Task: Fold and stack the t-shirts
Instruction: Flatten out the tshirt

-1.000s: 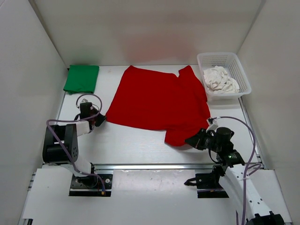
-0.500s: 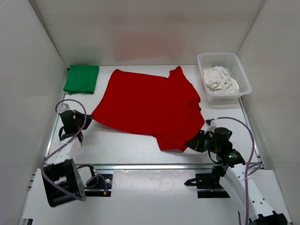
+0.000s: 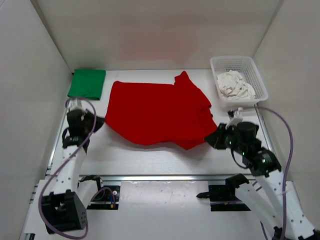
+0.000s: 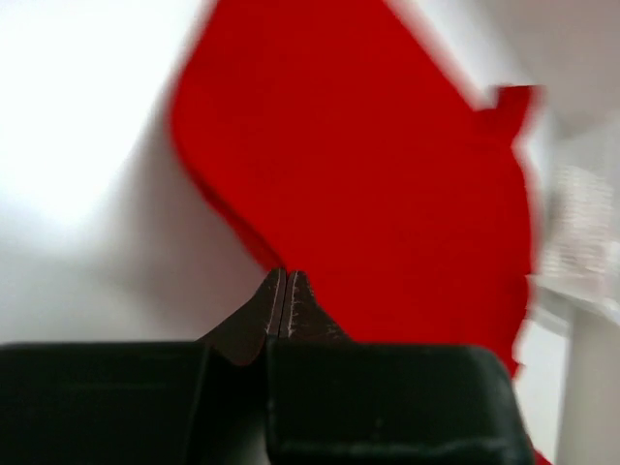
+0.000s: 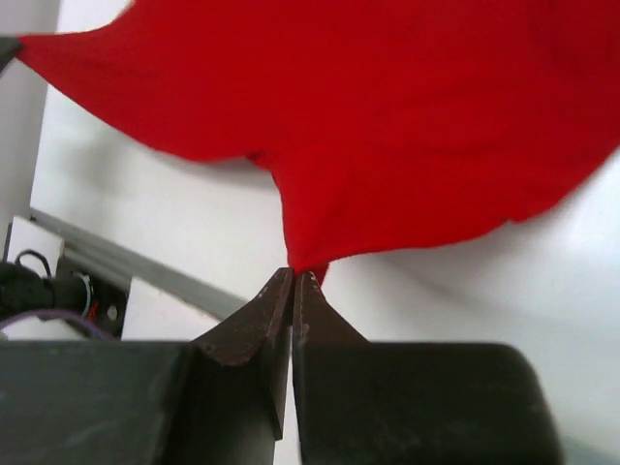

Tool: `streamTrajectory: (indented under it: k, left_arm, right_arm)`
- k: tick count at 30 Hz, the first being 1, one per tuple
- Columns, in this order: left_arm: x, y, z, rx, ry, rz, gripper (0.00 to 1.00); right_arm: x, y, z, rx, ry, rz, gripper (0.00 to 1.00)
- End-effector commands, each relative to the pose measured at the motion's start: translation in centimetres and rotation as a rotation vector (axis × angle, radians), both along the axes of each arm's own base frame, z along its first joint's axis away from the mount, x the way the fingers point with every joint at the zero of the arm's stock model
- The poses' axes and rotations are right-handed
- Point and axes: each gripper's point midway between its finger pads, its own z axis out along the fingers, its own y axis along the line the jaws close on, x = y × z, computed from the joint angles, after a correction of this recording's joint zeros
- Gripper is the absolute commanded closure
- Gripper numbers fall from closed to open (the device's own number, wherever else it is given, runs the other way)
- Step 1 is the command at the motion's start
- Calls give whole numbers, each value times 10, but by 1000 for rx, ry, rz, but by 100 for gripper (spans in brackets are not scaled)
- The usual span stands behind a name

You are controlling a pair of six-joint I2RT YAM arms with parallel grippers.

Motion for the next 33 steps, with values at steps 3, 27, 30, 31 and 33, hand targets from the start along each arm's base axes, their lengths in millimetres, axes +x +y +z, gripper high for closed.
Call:
streamTrajectory:
  k: [3,27,30,31,33]
  left_arm:
    - [59,-39,181,-26,-375,-152,100]
    - [58,-17,341,-39,-673,-136,100]
    - [71,-18,304,-29,-604,-118,100]
    - [75,-21,288,-33,-573,-121,100]
    - [81,-22,269,-30,-546,-128,100]
  right_arm:
    - [87,-2,130,-96,-329,-59,100]
    - [61,16,472,-399,-1143,-393,100]
    - [140,26,405,-375,-1003,-206,100]
    - [170,17,371,-352,-924,-148,100]
    - [208,12,327,-334,-849,-111,100]
